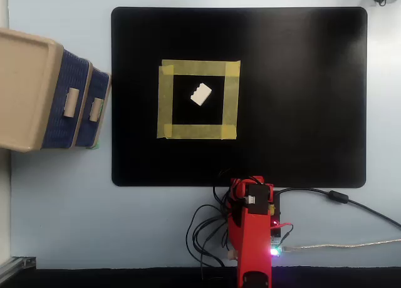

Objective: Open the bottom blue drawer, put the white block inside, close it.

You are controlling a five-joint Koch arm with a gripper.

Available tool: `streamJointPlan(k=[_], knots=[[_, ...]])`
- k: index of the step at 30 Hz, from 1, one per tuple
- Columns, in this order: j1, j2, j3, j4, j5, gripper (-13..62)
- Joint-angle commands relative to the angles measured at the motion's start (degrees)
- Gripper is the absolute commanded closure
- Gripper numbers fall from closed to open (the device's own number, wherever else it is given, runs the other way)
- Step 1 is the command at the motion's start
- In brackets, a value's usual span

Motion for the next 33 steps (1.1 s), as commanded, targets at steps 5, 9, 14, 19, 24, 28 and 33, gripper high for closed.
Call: streamJointPlan(k=[5,9,14,19,24,28,33], knots=[[0.62,2.29,1.32,4.66,4.57,15.0],[0.88,2.29,1.32,4.66,4.48,15.0],[0.79,2.29,0.44,3.96,4.13,15.2],[-0.18,2.02,-19.60,3.96,1.67,15.4],[-23.99,-8.53,-37.79,-3.78,-24.08,15.8],[-50.80,-21.27,-35.24,-29.09,-57.92,15.8],[-59.33,-29.44,-17.58,-83.41,-76.03,15.8]])
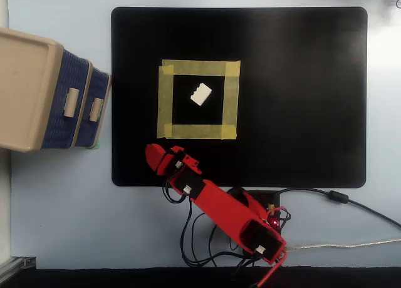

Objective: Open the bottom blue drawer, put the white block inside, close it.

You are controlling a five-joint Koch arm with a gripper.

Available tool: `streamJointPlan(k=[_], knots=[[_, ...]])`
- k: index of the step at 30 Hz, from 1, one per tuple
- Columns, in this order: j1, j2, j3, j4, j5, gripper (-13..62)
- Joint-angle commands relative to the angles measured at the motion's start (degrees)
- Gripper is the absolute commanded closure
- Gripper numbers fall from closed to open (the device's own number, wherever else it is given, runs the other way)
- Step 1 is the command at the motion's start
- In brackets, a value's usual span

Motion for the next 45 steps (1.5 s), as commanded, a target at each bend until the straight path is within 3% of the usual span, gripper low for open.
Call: streamJointPlan(k=[1,6,10,17,26,31,38,42,45], knots=[[-0.44,-0.70,6.50,-31.99,-1.49,15.8],[-3.08,-19.78,11.16,-74.62,-3.25,15.9],[-3.43,-36.65,1.76,-91.67,-7.82,15.9],[-4.57,-50.80,-18.90,-94.66,-11.07,16.0],[-7.56,-53.26,-27.51,-89.74,-10.90,17.0],[-7.65,-53.79,-27.77,-88.15,-10.46,25.0],[-7.56,-56.60,-27.77,-86.04,-10.99,56.4],[-7.03,-56.51,-26.89,-85.34,-11.07,57.5],[-6.68,-51.86,-17.40,-86.66,-11.69,57.5]])
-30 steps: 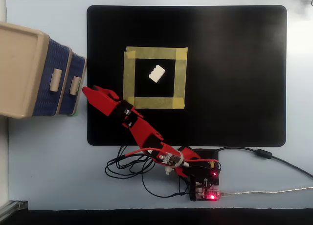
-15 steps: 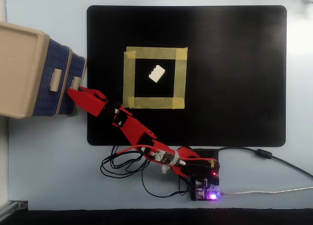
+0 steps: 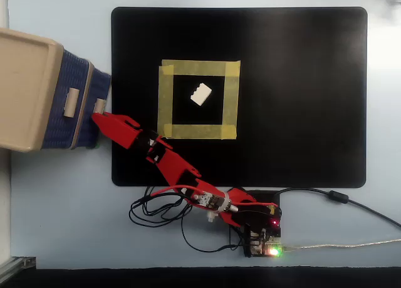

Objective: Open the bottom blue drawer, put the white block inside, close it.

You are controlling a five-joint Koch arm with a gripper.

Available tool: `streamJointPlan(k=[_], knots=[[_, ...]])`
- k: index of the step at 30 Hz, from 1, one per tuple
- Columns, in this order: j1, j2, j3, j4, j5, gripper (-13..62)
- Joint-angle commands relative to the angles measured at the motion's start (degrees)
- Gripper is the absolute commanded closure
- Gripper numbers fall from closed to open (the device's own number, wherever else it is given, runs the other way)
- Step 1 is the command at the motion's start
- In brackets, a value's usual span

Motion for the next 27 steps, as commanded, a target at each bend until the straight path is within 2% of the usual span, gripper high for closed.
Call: streamJointPlan(k=[1,6,11,12,13,14,15,17,21,24,27], knots=[[0.00,5.98,7.12,-1.85,-1.76,57.5],[3.87,19.86,32.43,-6.15,-3.08,57.5],[5.10,21.97,36.21,-6.33,-3.25,56.4],[5.27,21.88,36.21,-6.33,-3.08,50.0],[5.45,21.88,36.12,-6.59,-2.64,39.4],[5.54,21.97,35.68,-6.77,-2.55,25.5],[5.63,22.24,34.89,-6.86,-2.55,16.6],[6.68,24.87,35.86,-6.94,-2.99,15.4],[11.69,41.40,46.32,5.10,-2.90,15.5],[16.44,58.45,48.43,29.79,-2.11,15.5],[18.11,71.19,40.08,59.59,2.02,15.5]])
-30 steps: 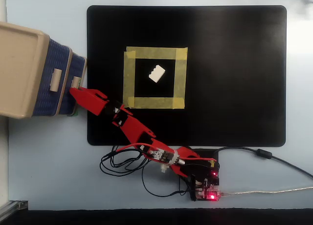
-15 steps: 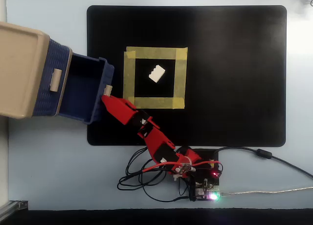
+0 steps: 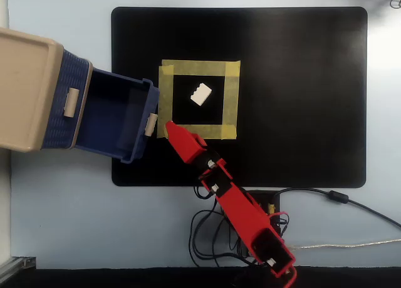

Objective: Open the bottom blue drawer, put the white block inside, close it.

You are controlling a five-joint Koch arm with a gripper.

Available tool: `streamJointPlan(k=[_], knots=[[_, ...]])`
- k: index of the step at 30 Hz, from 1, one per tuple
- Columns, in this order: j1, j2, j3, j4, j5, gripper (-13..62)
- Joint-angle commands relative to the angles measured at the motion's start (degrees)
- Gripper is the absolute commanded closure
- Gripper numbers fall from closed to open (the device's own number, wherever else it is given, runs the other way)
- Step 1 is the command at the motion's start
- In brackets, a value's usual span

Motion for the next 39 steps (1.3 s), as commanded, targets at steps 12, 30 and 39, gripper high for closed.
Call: streamJointPlan(k=[12,30,39], knots=[[15.38,-26.28,-58.89,68.91,28.13,15.6],[18.54,-45.88,-67.68,68.99,26.89,15.3],[21.27,-46.67,-67.68,69.79,29.27,17.0]])
